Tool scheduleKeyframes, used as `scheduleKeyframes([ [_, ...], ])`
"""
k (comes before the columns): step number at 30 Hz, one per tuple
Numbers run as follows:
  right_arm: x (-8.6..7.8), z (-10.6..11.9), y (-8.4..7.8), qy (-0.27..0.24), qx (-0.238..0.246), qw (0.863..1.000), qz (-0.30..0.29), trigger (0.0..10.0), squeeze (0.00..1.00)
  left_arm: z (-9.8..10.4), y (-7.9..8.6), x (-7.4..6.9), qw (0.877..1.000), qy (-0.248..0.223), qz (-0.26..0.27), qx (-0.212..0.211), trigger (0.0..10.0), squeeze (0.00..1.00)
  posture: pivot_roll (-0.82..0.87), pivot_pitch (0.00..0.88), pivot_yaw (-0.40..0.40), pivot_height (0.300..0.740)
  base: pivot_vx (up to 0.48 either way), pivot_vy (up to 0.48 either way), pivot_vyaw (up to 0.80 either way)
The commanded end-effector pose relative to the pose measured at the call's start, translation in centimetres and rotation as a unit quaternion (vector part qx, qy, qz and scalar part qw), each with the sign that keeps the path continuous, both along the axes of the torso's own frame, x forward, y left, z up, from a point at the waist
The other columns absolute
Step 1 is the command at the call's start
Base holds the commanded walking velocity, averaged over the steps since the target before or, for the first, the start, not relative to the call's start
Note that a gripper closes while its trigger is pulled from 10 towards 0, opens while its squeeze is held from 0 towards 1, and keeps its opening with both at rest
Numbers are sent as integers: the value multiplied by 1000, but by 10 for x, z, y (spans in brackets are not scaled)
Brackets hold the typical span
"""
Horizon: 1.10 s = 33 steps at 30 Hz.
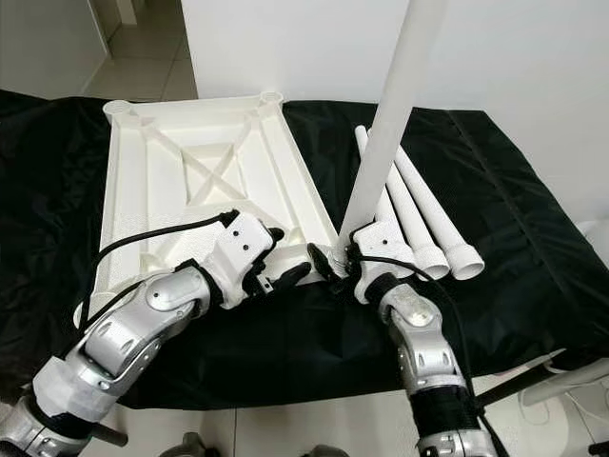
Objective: Building children table
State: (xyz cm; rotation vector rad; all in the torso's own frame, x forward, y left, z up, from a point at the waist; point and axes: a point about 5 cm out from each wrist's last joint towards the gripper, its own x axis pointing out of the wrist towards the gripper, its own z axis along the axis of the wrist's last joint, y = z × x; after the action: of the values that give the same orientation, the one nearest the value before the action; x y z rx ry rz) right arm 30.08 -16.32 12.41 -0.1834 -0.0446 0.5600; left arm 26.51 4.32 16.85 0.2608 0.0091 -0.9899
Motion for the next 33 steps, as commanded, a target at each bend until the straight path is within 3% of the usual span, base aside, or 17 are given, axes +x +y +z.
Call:
scheduleKeyframes([
  [1,1,0,0,-1,-3,1000,9,10000,0,1,-3,-1,999,-1,-45,11,10000,0,-87,0,-10,740,0,0,0],
  [4,6,-1,-6,7,-19,1000,24,9647,0,2,-3,0,999,-3,-46,10,10000,0,-96,0,-1,740,0,0,0],
  [5,8,-2,-8,11,-23,999,28,6863,0,2,-4,1,999,-4,-47,11,10000,0,-97,0,1,740,0,0,0],
  [6,10,-4,-11,14,-29,999,32,2549,0,2,-4,1,999,-4,-47,11,10000,0,-98,0,2,740,0,0,0],
  [7,10,-4,-11,14,-29,999,32,2549,0,2,-4,1,999,-4,-47,11,10000,0,-98,0,2,740,0,0,0],
  [8,11,-6,-13,21,-29,999,32,0,0,2,-4,1,999,-5,-49,11,10000,0,-99,0,4,740,0,0,0],
  [19,4,-15,-20,37,-9,999,37,0,0,4,-4,3,999,-6,-49,11,10000,0,-98,0,6,740,0,0,0],
  [20,3,-16,-20,38,-5,999,31,1451,0,3,-4,3,999,-6,-48,11,10000,0,-97,0,5,740,0,0,0],
  [21,3,-16,-20,38,-5,999,31,1451,0,3,-4,3,999,-6,-48,11,10000,0,-97,0,5,740,0,0,0],
  [22,2,-17,-19,41,9,999,19,10000,0,2,-4,2,999,-5,-47,12,10000,0,-96,0,2,740,0,0,0],
  [27,1,-16,-16,34,19,999,-3,10000,0,2,-3,2,999,-4,-46,12,10000,0,-95,0,-1,740,0,0,0],
  [31,2,-19,-14,37,8,998,-56,10000,0,1,-3,3,999,-3,-44,12,10000,0,-97,0,-4,740,0,0,0],
  [33,2,-20,-7,43,30,991,-125,10000,0,2,-3,4,999,-4,-43,11,10000,0,-97,0,-3,740,0,0,0],
])
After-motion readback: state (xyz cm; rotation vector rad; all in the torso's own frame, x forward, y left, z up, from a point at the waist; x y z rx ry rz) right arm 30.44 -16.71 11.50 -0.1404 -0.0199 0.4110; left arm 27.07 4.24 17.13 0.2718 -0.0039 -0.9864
